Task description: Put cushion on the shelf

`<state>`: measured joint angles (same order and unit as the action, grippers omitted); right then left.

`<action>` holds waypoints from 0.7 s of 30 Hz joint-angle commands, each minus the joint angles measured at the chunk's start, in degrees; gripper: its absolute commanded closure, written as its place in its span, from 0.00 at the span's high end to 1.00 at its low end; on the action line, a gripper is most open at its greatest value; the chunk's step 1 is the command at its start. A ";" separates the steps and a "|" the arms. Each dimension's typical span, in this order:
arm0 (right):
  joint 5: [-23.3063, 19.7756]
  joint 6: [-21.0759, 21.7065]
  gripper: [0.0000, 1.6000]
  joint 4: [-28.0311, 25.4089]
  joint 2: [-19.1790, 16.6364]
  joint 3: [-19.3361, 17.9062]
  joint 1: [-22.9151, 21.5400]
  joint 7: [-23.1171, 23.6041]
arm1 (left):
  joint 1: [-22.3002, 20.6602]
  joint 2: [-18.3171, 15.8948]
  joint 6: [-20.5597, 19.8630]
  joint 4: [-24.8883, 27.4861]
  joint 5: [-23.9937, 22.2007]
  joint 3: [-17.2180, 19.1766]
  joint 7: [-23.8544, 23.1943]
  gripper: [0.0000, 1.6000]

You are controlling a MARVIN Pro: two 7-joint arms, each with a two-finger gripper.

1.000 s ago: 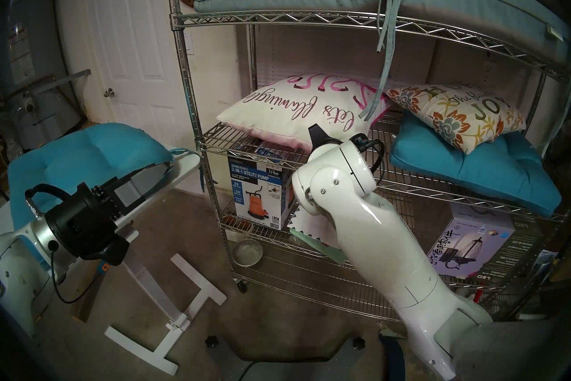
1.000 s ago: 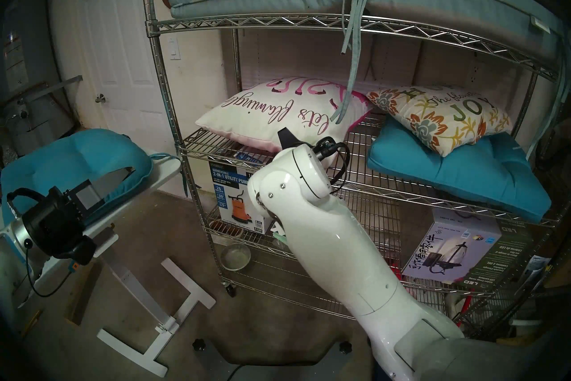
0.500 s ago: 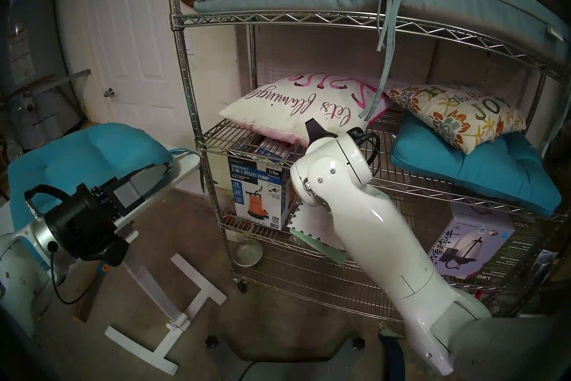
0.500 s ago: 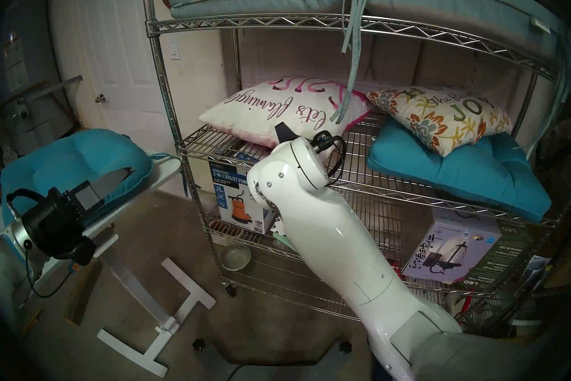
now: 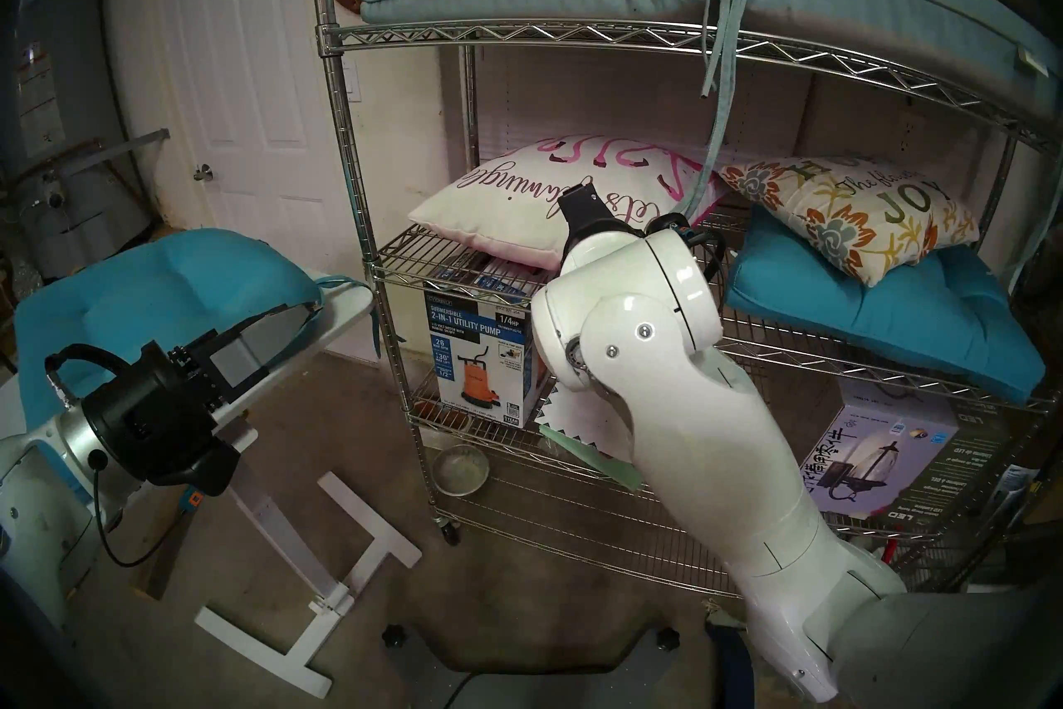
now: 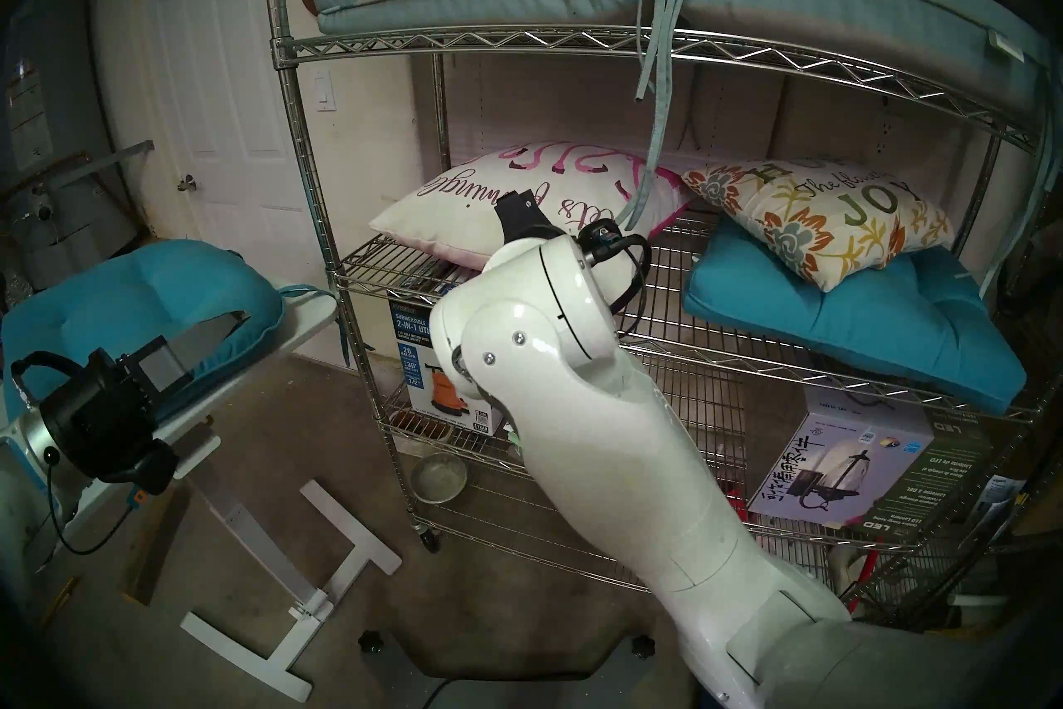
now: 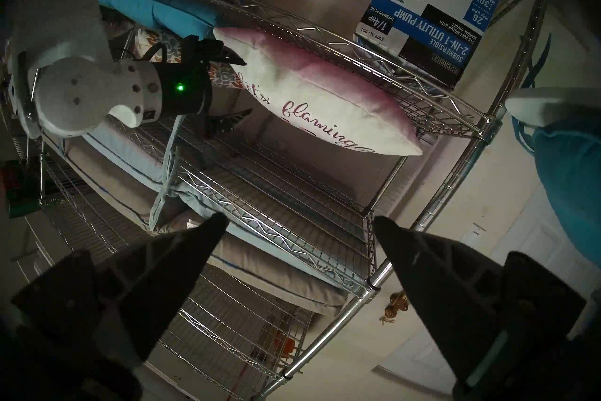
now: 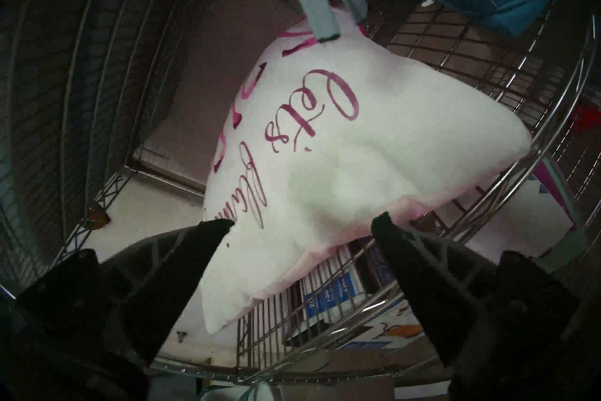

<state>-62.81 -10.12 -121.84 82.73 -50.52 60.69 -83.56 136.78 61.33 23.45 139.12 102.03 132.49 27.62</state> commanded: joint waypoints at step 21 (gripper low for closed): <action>8.71 1.69 1.00 -13.45 -0.91 3.15 4.65 -1.44 | -0.38 0.29 0.14 0.88 0.19 0.27 0.42 1.00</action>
<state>-56.41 -8.73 -134.15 81.36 -47.51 65.30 -85.20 136.49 61.75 23.46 139.13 102.36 132.48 27.93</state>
